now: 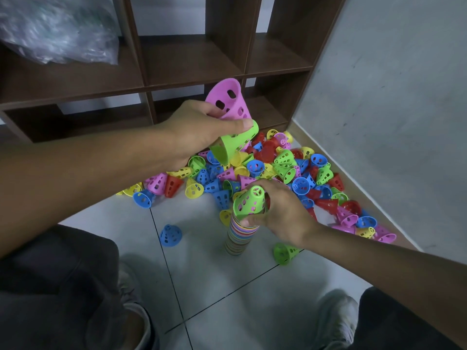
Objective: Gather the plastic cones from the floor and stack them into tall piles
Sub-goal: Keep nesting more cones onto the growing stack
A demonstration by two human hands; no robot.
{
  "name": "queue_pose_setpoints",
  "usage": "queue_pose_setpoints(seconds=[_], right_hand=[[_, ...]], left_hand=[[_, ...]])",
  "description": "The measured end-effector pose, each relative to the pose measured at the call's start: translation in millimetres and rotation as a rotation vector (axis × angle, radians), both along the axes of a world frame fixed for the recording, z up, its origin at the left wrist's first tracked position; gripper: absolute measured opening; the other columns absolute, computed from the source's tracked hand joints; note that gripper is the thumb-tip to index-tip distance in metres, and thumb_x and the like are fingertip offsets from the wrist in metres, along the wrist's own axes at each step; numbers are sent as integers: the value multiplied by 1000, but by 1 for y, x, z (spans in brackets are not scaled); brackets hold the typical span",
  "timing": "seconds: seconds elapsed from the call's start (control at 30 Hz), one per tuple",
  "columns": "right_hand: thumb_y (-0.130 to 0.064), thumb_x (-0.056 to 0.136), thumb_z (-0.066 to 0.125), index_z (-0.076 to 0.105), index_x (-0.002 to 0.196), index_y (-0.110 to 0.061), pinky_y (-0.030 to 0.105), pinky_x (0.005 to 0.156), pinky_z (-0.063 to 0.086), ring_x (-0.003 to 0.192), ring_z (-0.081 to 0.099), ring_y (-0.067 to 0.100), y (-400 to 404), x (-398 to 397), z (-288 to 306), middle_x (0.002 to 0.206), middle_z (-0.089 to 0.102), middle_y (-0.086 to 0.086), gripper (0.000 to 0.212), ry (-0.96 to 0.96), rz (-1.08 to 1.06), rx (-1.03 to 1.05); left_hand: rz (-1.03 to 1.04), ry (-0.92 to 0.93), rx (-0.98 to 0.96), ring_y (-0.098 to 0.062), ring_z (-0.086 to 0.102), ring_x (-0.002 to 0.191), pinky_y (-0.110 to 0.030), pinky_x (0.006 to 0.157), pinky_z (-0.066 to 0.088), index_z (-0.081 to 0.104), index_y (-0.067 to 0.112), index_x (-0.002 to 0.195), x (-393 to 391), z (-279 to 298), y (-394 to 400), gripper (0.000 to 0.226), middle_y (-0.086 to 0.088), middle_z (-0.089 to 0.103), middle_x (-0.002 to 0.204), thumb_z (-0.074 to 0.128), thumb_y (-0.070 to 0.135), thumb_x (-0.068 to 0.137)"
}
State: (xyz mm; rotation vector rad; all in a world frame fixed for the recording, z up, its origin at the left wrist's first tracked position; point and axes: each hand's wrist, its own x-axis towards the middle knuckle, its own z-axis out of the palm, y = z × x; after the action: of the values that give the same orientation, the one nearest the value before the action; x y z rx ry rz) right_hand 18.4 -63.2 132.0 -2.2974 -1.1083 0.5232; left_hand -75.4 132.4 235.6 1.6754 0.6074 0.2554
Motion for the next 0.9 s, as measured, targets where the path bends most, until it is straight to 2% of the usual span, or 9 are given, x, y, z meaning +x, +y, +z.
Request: queue_pose_setpoints(seconds=[0.13, 0.23, 0.3, 0.37, 0.43, 0.53, 0.7, 0.77, 0.9], right_hand=[[-45, 62, 92, 55, 119, -46, 16, 95, 40, 121, 50, 6, 1, -2, 18, 126, 57, -16, 68, 139, 19, 88], [-53, 58, 84, 56, 127, -34, 12, 85, 44, 110, 57, -3, 5, -5, 43, 119, 63, -17, 76, 294, -9, 215], [-50, 58, 79, 56, 131, -23, 15, 83, 50, 101, 61, -4, 9, -7, 58, 115, 66, -12, 81, 374, -32, 295], [-46, 62, 77, 59, 126, -14, 19, 81, 54, 94, 66, 1, 11, -9, 69, 111, 69, -3, 74, 456, -59, 367], [-46, 68, 72, 62, 118, -8, 24, 83, 57, 90, 71, 7, 14, -10, 75, 105, 72, 2, 64, 540, -105, 401], [-52, 73, 66, 65, 111, -4, 40, 98, 56, 101, 73, 24, 16, -9, 78, 103, 73, 6, 61, 704, -209, 412], [-38, 91, 66, 65, 106, 2, 43, 99, 55, 103, 73, 28, 17, -4, 79, 99, 74, 13, 42, 900, -291, 443], [-36, 91, 67, 62, 118, 5, 44, 101, 54, 108, 71, 29, 17, -1, 77, 110, 74, 13, 50, 934, -285, 451], [-41, 82, 71, 56, 132, 4, 45, 102, 54, 113, 68, 28, 17, 4, 75, 123, 70, 14, 69, 942, -242, 440]], left_hand=[[-8, 7, 34, -20, 71, 106, -45, 98, 56, 74, 18, 108, -1, 0, -3, 88, -1, 74, 113, 85, 63, 33], [-18, 14, 54, -19, 70, 107, -44, 98, 56, 73, 19, 108, -1, -1, -7, 77, -1, 74, 112, 84, 61, 44], [-30, 21, 66, -17, 70, 107, -42, 99, 56, 72, 21, 104, -1, -1, -10, 59, -1, 74, 112, 83, 57, 58], [-46, 37, 85, -15, 70, 106, -40, 99, 56, 72, 21, 104, -1, -2, -13, 46, 0, 74, 111, 81, 52, 71], [-50, 49, 116, -14, 70, 105, -39, 99, 56, 72, 20, 108, -1, -1, -16, 45, 2, 74, 109, 78, 52, 78], [-66, 48, 220, -7, 65, 104, -26, 89, 54, 70, 21, 114, -1, 1, -20, 44, 6, 69, 110, 72, 54, 84], [-95, 9, 262, -7, 65, 100, -22, 82, 53, 69, 22, 113, -2, -3, -31, 41, 8, 67, 106, 64, 55, 89], [-113, -15, 266, -10, 68, 97, -28, 83, 55, 71, 20, 110, -1, -5, -32, 43, 4, 71, 101, 59, 58, 92], [-177, 9, 213, -35, 67, 108, -55, 101, 50, 64, 1, 118, -2, -2, -33, 84, -23, 68, 113, 38, 76, 91]])
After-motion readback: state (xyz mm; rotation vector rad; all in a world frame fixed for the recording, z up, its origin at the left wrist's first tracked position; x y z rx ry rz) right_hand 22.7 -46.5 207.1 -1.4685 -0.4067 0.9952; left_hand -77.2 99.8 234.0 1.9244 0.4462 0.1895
